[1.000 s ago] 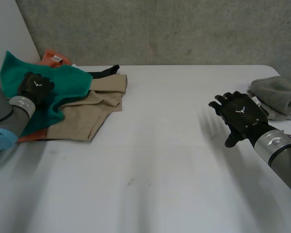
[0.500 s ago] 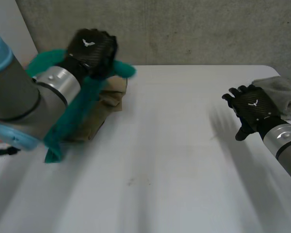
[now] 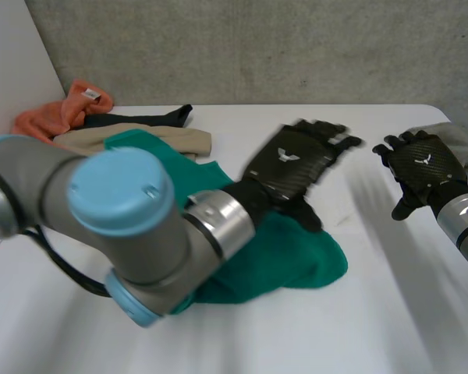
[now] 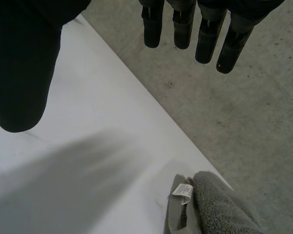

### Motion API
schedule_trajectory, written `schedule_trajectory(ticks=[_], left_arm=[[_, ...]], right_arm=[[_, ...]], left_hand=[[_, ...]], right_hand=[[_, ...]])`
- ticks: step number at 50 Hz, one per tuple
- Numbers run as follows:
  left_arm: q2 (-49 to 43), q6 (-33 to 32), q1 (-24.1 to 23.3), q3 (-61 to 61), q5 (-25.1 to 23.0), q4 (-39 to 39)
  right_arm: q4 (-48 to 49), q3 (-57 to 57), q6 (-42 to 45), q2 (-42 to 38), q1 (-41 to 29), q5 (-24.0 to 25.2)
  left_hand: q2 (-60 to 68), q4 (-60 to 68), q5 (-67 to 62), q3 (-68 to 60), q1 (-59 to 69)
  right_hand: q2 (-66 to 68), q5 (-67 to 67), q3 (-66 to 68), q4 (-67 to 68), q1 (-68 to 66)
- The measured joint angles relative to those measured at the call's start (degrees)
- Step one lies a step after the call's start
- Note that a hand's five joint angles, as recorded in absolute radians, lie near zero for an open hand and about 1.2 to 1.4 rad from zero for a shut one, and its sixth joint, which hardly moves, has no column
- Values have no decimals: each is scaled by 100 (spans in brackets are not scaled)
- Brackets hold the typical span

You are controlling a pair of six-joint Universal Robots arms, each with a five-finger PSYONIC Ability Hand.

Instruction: Fold the laundry.

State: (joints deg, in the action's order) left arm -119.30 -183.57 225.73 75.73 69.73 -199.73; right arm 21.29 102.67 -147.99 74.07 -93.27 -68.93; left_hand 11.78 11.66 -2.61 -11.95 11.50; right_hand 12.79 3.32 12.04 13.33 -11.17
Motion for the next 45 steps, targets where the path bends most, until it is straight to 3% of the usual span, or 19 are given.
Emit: schedule_trajectory(ticks=[10, 14, 16, 19, 26, 34, 43, 44, 45], left_arm=[[834, -586, 1790, 724, 519, 601], [953, -1414, 2593, 935, 586, 880], [942, -1588, 2725, 950, 576, 914], [758, -2345, 3181, 921, 453, 986], [-48, -3483, 3505, 495, 70, 1093], [-770, -4077, 3511, 105, -41, 1359], [-1103, -4336, 3475, -29, -1, 1398], [-1110, -4333, 3464, -33, 4, 1396], [-1112, -4331, 3456, -36, 7, 1395]], right_arm=[[-1020, -301, 3, 1, -285, 64], [-1931, -552, -17, -10, -724, 86], [-2084, -588, -30, -15, -818, 90], [-2473, -679, -181, -32, -1177, 84], [-2406, -704, -985, -262, -1952, 25], [-1831, -663, -1161, -789, -2418, -408], [-1458, -709, -898, -1230, -2597, -941], [-1408, -713, -879, -1252, -2593, -960], [-1381, -714, -870, -1263, -2591, -969]], left_hand=[[0, 0, 0, 0, 0], [3, 14, 0, 0, 19], [3, 14, 0, 0, 19], [13, 15, -5, -12, 19], [13, 15, -10, -12, 18], [252, 218, -174, -237, 247], [3214, 3209, -3073, -3183, 3372], [3214, 3209, -3073, -3183, 3372], [4279, 4201, -4034, -4147, 4384]], right_hand=[[0, -1, 0, 0, 0], [0, 0, 0, 0, 0], [0, 0, 0, 0, 0], [0, 0, 0, 0, 0], [0, 0, 0, 0, 0], [0, 0, 0, 0, 0], [215, 218, 309, 170, -168], [488, 497, 612, 469, -539], [1251, 1241, 1376, 1224, -1330]])
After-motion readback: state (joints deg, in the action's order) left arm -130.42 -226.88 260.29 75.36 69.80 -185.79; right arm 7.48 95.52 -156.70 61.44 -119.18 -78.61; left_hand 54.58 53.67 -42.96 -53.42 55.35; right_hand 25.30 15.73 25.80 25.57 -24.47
